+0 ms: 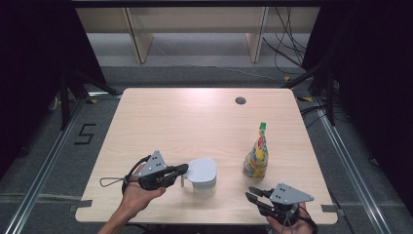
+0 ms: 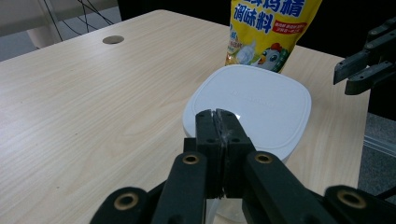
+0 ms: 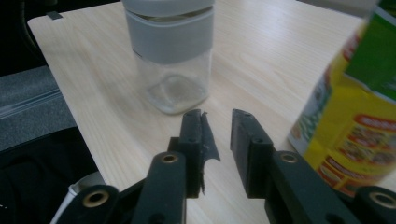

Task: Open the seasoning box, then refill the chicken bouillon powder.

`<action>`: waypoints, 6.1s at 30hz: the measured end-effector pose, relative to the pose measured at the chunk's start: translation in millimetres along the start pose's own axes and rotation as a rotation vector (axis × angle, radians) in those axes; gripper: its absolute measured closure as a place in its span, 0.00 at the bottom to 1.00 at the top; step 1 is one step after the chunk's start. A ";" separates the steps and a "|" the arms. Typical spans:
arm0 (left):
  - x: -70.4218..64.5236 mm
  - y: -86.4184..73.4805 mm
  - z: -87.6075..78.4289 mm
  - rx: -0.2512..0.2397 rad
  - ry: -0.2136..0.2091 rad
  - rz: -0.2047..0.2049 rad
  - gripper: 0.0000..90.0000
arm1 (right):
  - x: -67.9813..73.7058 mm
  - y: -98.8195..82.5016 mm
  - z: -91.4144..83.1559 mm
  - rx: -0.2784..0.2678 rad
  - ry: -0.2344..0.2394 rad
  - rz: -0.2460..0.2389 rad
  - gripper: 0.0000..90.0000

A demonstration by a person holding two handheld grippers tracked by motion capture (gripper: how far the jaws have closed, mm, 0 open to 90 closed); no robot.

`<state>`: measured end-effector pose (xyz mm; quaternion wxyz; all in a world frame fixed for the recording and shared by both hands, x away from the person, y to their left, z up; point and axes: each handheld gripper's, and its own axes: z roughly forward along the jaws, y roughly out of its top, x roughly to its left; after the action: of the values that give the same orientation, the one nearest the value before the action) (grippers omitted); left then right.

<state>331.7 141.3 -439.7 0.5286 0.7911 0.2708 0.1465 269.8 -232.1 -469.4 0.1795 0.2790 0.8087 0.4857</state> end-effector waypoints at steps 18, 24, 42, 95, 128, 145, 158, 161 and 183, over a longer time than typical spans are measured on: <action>0.7 -1.2 -0.9 0.001 0.006 0.012 0.98 | 10.5 33.0 40.0 -0.018 0.051 -0.077 0.99; 0.6 -1.4 -0.9 0.001 0.007 0.014 0.98 | 11.5 43.3 49.6 -0.033 0.061 -0.096 1.00; 2.6 -2.7 -1.2 -0.013 -0.006 0.028 0.96 | 16.6 62.1 68.5 -0.030 0.088 -0.147 1.00; 6.1 -80.6 -25.6 0.118 0.045 -0.150 0.32 | 11.9 44.0 25.8 -0.078 -0.030 -0.076 0.79; -1.2 -83.3 -23.4 0.160 0.048 -0.151 0.30 | -29.2 -9.0 2.9 0.031 -0.277 0.225 0.20; -2.1 -83.1 -21.8 0.159 0.039 -0.123 0.32 | -45.6 -5.9 31.3 0.015 -0.334 0.179 0.18; -5.1 -83.2 -23.2 0.151 0.013 -0.165 0.32 | -46.3 1.6 51.5 -0.009 -0.414 0.159 0.17; -4.1 -83.3 -23.4 0.159 0.014 -0.158 0.32 | -48.8 3.2 57.1 -0.035 -0.441 0.185 0.16; -3.1 -83.0 -24.4 0.160 -0.002 -0.169 0.32 | -77.1 -1.1 46.2 -0.023 -0.254 0.146 0.30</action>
<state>293.8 182.4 -505.8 0.4744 0.8052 0.3469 0.0787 355.5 -249.0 -490.3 0.2479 0.3944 0.7514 0.4674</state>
